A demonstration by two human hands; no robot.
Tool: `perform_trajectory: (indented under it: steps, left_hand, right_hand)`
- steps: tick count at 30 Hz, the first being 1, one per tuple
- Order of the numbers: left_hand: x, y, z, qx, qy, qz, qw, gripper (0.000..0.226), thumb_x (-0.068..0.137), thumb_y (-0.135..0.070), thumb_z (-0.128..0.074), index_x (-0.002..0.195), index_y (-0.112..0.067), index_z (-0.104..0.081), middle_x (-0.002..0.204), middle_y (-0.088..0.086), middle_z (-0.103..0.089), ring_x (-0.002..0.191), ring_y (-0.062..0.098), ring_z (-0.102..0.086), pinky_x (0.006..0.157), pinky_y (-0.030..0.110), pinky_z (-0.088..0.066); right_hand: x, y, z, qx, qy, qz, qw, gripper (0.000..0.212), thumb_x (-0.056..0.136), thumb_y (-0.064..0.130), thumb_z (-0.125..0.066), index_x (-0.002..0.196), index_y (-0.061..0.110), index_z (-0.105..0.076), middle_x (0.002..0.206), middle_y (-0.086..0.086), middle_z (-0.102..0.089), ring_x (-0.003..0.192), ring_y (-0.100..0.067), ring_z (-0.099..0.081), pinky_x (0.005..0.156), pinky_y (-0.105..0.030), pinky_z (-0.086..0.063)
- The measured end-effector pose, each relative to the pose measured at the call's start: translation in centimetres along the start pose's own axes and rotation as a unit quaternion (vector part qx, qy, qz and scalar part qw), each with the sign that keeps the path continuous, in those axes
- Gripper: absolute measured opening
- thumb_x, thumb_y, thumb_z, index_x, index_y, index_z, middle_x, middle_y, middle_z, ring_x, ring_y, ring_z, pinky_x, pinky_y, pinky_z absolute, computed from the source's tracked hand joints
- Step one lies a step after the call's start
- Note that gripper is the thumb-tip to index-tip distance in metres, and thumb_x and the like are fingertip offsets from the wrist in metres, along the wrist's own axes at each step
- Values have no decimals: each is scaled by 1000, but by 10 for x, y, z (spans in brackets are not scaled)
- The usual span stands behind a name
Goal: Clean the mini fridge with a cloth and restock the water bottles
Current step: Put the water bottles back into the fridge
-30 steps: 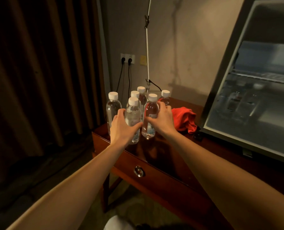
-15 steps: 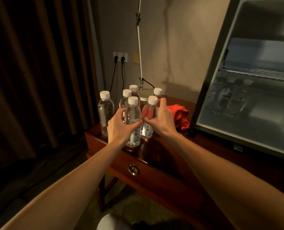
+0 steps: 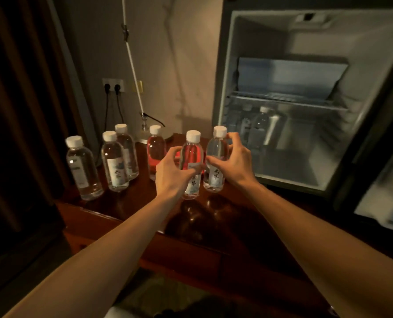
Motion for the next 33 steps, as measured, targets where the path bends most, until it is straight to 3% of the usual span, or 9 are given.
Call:
perform_trajectory:
  steps: [4, 8, 11, 14, 19, 23, 25, 29, 33]
  left_hand:
    - [15, -21, -48, -7, 20, -28, 999, 63, 62, -45, -88, 116, -28, -59, 100, -10, -70, 92, 3, -65, 82, 32, -57]
    - [34, -40, -93, -40, 56, -29, 997, 67, 67, -37, -88, 125, -26, -57, 98, -10, -70, 85, -1, -65, 78, 31, -58]
    - [53, -46, -129, -63, 69, -23, 995, 64, 68, -30, -88, 125, -23, -58, 98, -9, -70, 87, -1, -65, 81, 35, -59]
    - [72, -44, -161, -65, 73, -4, 995, 53, 67, -34, -88, 111, -21, -61, 94, -11, -69, 87, 6, -66, 81, 40, -58]
    - [101, -30, -199, -73, 79, 28, 994, 55, 59, -43, -86, 107, -25, -66, 92, -5, -74, 85, 12, -71, 77, 41, -60]
    - [114, -29, -211, -59, 74, 22, 995, 59, 71, -34, -84, 124, -27, -59, 107, -2, -72, 96, 11, -68, 84, 34, -58]
    - [119, -26, -216, -41, 69, 20, 997, 67, 74, -36, -82, 133, -22, -54, 117, 1, -69, 107, 17, -64, 91, 35, -55]
    - [127, -18, -221, -17, 79, 19, 997, 68, 77, -41, -80, 135, -20, -53, 126, 4, -66, 119, 22, -59, 101, 40, -49]
    - [133, -15, -224, -1, 91, 33, 995, 58, 80, -43, -76, 128, -16, -58, 118, 6, -69, 112, 21, -63, 94, 32, -50]
  right_hand:
    - [17, -36, 39, -32, -55, -12, 998, 62, 70, 33, -83, 118, 22, -47, 107, 3, -65, 96, -16, -61, 79, -34, -51]
    - [37, -76, 60, -21, -94, -54, 994, 63, 66, 36, -84, 117, 31, -46, 109, 4, -66, 98, -19, -63, 85, -42, -54]
    - [55, -100, 68, -13, -99, -84, 991, 66, 66, 34, -88, 119, 30, -49, 106, 1, -68, 91, -15, -66, 80, -38, -57]
    - [72, -119, 70, 0, -92, -99, 991, 66, 66, 39, -87, 119, 30, -49, 104, 5, -68, 84, -10, -66, 75, -31, -56]
    - [98, -144, 70, 4, -119, -95, 988, 60, 70, 35, -83, 121, 24, -54, 99, 6, -68, 77, -8, -64, 73, -33, -53]
    - [109, -155, 67, 30, -111, -70, 991, 60, 72, 32, -83, 124, 20, -55, 94, 17, -62, 72, 15, -55, 66, -10, -46]
    - [113, -158, 64, 37, -108, -59, 992, 61, 72, 33, -83, 123, 20, -54, 95, 19, -61, 77, 12, -57, 72, -17, -50]
    - [117, -163, 56, 40, -101, -46, 993, 67, 71, 41, -82, 128, 22, -51, 110, 2, -67, 96, -13, -65, 78, -35, -55]
    - [120, -162, 54, 48, -96, -45, 993, 67, 72, 37, -83, 128, 21, -51, 107, 10, -63, 95, -9, -63, 77, -17, -49]
Point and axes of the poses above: each hand's wrist, its own x-axis towards the middle knuckle, its own z-axis out of the back of the hand, y = z × x, the point moved 1 cm from there along x, towards the middle knuckle
